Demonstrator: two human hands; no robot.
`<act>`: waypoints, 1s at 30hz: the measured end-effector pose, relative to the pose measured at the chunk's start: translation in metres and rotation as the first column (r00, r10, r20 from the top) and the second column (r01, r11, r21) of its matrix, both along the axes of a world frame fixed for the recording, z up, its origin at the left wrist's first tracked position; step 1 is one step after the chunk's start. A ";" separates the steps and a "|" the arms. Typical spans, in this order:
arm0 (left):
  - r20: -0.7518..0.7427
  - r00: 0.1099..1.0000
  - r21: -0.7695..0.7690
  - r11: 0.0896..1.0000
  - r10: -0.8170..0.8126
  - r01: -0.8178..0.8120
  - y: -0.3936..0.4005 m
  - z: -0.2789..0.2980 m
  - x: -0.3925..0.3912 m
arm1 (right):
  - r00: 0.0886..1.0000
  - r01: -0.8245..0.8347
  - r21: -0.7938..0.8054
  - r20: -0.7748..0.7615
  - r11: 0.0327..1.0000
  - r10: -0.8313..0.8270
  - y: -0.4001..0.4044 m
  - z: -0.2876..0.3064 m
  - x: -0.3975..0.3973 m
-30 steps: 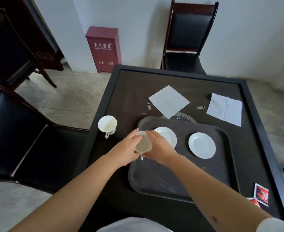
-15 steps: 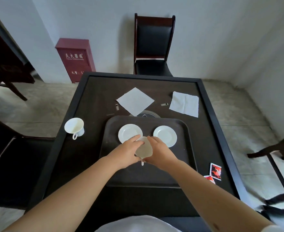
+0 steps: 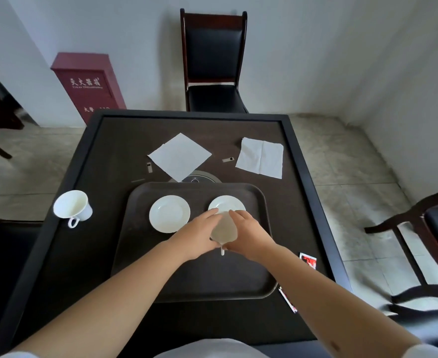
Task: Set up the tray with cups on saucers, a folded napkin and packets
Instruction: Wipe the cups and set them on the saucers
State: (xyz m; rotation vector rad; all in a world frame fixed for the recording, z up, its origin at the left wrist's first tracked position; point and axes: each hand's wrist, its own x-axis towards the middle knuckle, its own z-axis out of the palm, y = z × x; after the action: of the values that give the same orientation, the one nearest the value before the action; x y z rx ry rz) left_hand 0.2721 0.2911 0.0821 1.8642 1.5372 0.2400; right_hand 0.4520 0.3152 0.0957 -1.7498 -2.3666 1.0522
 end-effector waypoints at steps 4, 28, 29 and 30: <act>-0.022 1.000 -0.018 1.000 0.008 -0.008 0.021 -0.010 0.008 | 1.000 0.022 -0.021 -0.007 1.000 -0.022 0.021 -0.011 0.008; -0.016 0.999 -0.014 0.999 0.048 -0.048 0.102 -0.053 0.017 | 0.998 -0.008 -0.040 -0.056 0.999 0.006 0.093 -0.046 0.015; -0.013 0.999 -0.021 0.999 0.050 -0.050 0.102 -0.053 0.016 | 0.998 -0.015 -0.039 -0.054 0.999 0.013 0.093 -0.046 0.015; -0.015 0.999 -0.027 0.998 0.050 -0.051 0.102 -0.053 0.016 | 0.999 -0.021 -0.041 -0.051 0.999 0.019 0.094 -0.045 0.015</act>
State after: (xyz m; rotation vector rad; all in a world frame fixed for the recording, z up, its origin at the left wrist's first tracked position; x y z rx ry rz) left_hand 0.2881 0.3928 0.0295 1.8114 1.5911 0.2280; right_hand 0.4671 0.4089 0.0505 -1.6949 -2.3536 1.1422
